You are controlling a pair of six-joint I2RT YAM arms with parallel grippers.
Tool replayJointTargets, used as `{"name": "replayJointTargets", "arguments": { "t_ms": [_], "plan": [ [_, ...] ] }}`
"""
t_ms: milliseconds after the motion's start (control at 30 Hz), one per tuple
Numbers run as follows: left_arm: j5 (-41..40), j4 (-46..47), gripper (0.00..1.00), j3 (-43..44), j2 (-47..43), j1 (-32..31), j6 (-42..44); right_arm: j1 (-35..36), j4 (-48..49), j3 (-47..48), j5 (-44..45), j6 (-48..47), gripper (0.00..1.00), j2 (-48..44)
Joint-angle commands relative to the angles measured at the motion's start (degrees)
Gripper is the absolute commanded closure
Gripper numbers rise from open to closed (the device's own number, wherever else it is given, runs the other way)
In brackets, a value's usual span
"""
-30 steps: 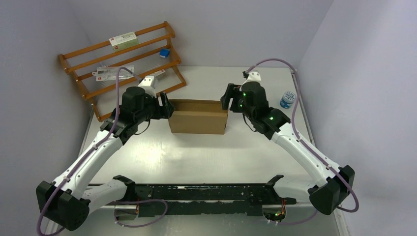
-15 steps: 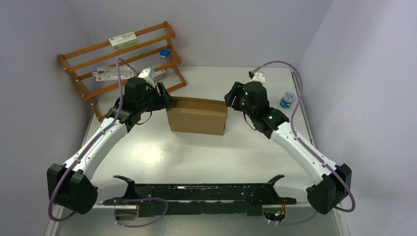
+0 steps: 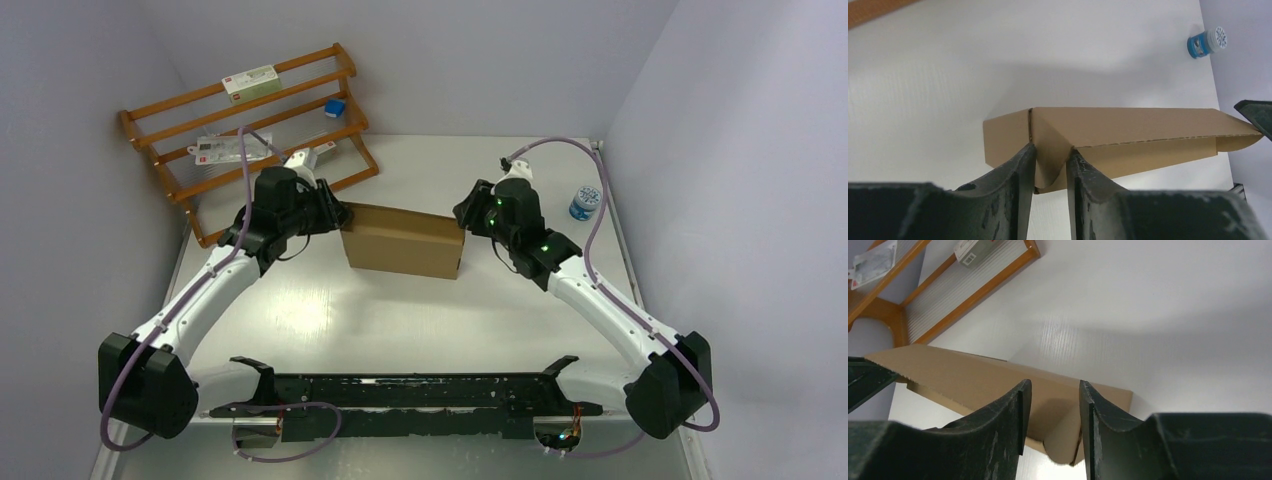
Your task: Fold the paper box
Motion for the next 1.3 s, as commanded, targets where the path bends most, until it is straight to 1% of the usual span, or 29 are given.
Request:
{"name": "replayJointTargets", "arguments": {
  "t_ms": [0, 67, 133, 167, 200, 300, 400, 500, 667, 800, 1033, 1267],
  "plan": [
    [3.7, -0.1, 0.67, -3.1, -2.5, -0.3, 0.6, -0.1, -1.1, -3.3, -1.7, -0.4, 0.57, -0.7],
    [3.3, 0.2, 0.66, -4.8, -3.6, -0.2, 0.7, -0.1, -0.9, -4.1, -1.8, -0.8, 0.58, -1.3],
    [3.5, 0.2, 0.63, -5.7, -4.6, -0.2, 0.5, -0.1, -1.3, -4.3, -1.6, -1.1, 0.58, -2.0],
    [3.7, 0.2, 0.6, -5.8, -5.1, -0.2, 0.5, -0.1, -1.4, -4.3, -1.3, -1.3, 0.58, -2.3],
    [3.6, -0.5, 0.5, -5.1, -6.3, -0.1, 0.5, -0.1, -1.7, -4.0, -0.6, -1.8, 0.57, -3.1],
    [3.8, -2.7, 0.4, -2.2, -7.1, 0.4, 1.0, 0.0, -2.2, -3.2, 0.4, -2.4, 0.54, -4.0],
    [3.5, -4.7, 0.34, 1.1, -7.9, 0.8, 1.6, -0.1, -2.9, -2.0, 2.1, -3.4, 0.49, -5.1],
    [2.6, -5.2, 0.31, 3.6, -8.7, 1.1, 1.6, -0.2, -3.4, -0.9, 3.4, -4.3, 0.44, -6.6],
    [0.6, -3.5, 0.32, 6.5, -7.4, 1.3, 1.6, -0.1, -3.4, -0.9, 2.4, -4.7, 0.44, -7.6],
    [-0.8, -1.9, 0.38, 7.8, -4.4, 1.4, 1.4, -0.2, -3.9, -1.9, 1.5, -3.5, 0.47, -7.6],
    [1.4, -0.7, 0.46, 9.8, 1.2, 1.3, 0.9, -0.2, -4.1, -3.8, 1.1, -1.9, 0.54, -8.4],
    [6.0, 0.8, 0.54, 6.7, 2.4, 1.3, -1.6, -0.1, -2.7, -7.6, -1.7, -0.6, 0.56, -9.0]
  ]
}}
